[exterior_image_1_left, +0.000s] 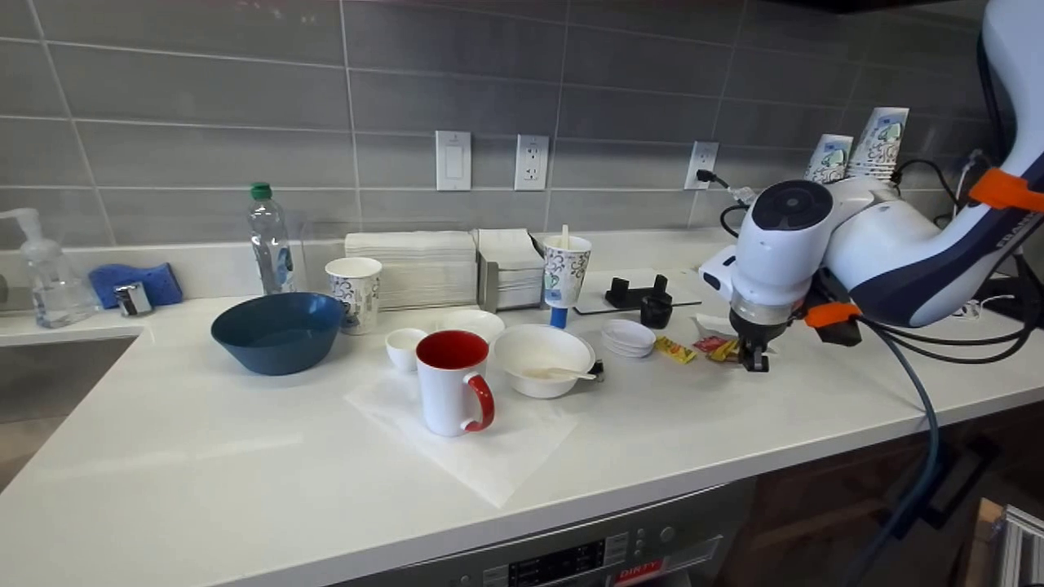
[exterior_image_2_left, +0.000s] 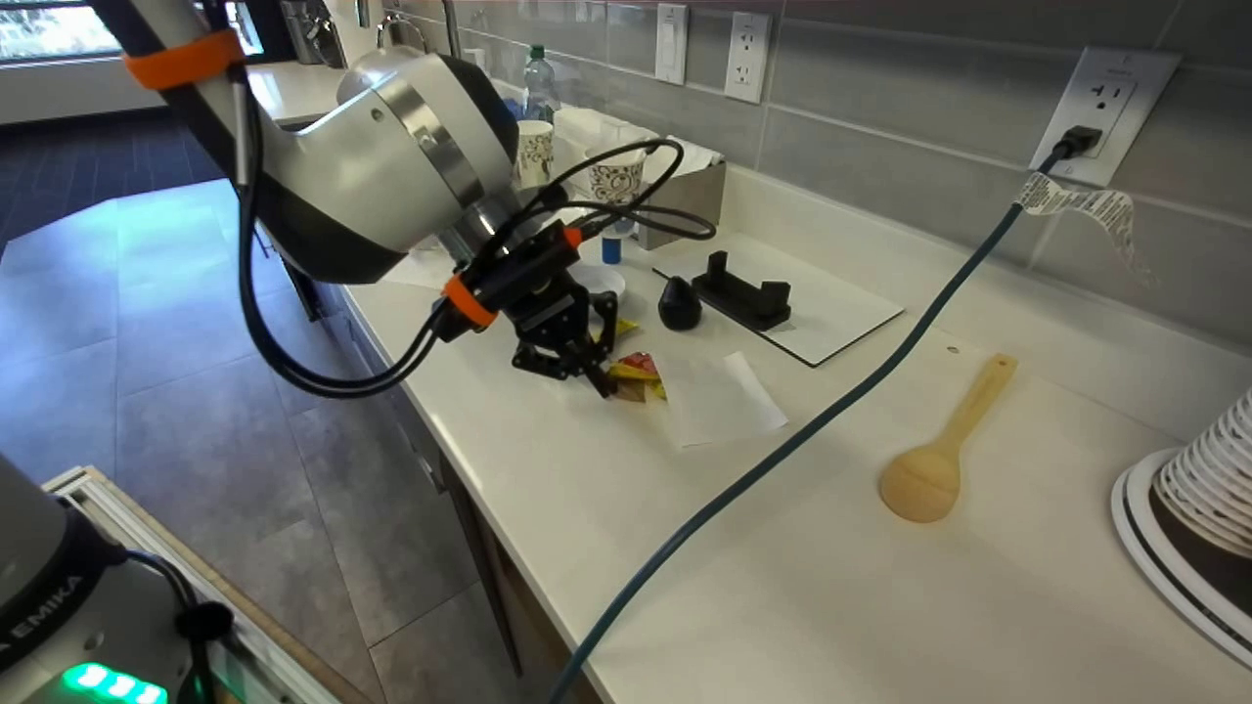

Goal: Put a sauce packet in the bowl

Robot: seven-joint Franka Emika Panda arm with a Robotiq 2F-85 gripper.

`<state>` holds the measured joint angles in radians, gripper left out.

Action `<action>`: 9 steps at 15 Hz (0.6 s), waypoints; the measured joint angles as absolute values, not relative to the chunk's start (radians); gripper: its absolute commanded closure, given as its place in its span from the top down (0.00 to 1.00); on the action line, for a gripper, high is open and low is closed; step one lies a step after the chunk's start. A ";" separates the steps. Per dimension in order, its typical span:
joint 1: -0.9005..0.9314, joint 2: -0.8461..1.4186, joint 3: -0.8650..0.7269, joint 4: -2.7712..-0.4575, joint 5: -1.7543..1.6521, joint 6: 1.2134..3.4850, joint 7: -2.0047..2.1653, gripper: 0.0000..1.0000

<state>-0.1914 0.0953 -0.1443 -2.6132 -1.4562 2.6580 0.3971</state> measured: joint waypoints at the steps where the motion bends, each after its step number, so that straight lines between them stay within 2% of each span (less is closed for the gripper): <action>1: -0.192 0.070 -0.147 -2.636 -1.430 2.661 0.378 0.01; 9: -0.193 -0.093 -0.190 -2.757 -1.083 2.685 0.024 0.01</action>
